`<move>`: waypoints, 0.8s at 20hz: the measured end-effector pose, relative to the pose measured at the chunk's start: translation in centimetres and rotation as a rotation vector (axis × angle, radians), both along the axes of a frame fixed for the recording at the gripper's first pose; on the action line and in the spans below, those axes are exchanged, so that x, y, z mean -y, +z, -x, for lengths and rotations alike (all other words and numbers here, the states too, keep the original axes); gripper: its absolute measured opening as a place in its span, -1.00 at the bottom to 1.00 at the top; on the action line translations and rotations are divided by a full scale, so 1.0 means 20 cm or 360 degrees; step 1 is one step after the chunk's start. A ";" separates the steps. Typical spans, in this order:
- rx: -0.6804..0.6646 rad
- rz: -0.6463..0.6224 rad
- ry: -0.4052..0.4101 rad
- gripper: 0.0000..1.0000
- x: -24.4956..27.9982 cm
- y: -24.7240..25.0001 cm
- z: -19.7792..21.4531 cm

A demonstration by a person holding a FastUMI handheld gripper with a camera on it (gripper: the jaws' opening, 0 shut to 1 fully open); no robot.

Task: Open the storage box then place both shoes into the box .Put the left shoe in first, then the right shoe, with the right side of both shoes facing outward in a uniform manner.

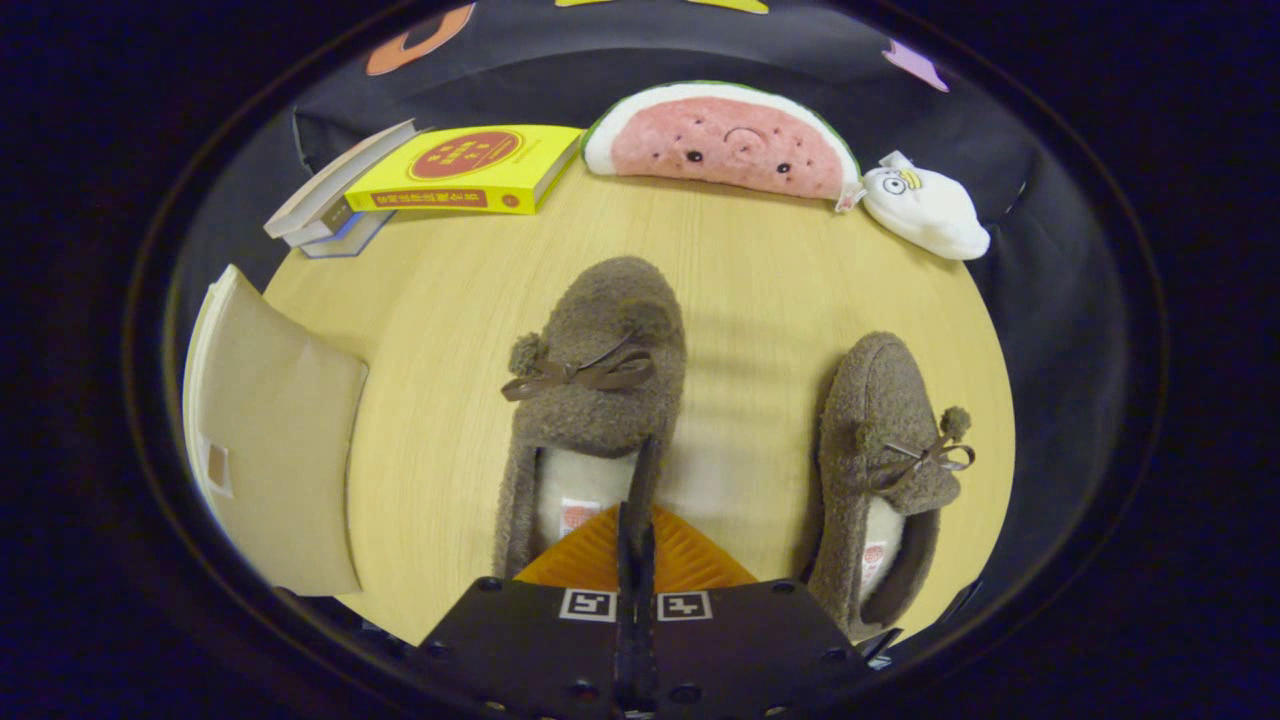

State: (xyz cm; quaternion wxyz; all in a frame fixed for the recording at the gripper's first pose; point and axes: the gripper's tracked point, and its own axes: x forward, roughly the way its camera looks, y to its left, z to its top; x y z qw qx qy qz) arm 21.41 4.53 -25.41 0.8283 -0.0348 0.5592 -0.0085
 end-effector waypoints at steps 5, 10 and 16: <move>-0.0034 -0.0234 -0.0145 -1.00 -0.04 0.07 0.07; 0.0000 -0.0322 -0.0150 -1.00 -0.09 0.25 0.16; 0.0110 -0.0375 -0.0040 -1.00 -0.29 0.54 0.28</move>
